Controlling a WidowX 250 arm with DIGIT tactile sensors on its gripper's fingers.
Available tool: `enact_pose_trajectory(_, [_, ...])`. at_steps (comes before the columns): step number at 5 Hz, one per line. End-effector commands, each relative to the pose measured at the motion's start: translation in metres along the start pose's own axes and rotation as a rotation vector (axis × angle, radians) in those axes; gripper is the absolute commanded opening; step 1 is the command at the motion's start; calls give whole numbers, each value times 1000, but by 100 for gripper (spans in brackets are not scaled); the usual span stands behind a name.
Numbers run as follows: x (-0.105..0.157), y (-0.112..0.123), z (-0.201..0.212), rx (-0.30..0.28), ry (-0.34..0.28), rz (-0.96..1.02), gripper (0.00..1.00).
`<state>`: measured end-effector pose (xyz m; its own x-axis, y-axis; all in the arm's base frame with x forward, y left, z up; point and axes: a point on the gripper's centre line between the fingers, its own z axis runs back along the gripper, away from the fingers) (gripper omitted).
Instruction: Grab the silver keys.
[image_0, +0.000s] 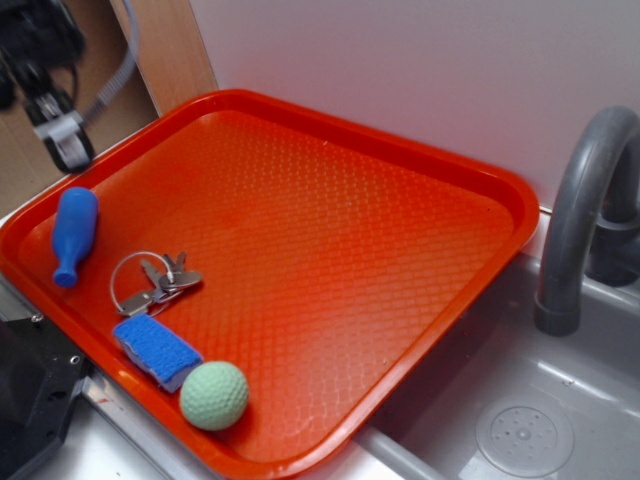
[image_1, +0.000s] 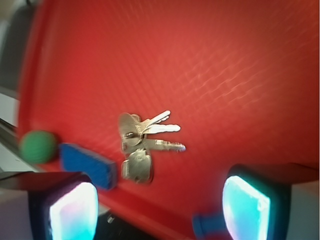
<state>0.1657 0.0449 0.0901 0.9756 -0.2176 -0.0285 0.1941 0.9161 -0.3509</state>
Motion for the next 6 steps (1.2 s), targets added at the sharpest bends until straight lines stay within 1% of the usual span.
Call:
enact_pose_trajectory(1, [6,-33,-42,-34,148,-214,100])
enact_pose_trajectory(2, [2,-32,-46,-15,125,-225,100])
enact_pose_trajectory(3, [-4,-30,-51,-11,125,-238,100])
enact_pose_trajectory(6, [-4,-30,-51,-11,125,-238,100])
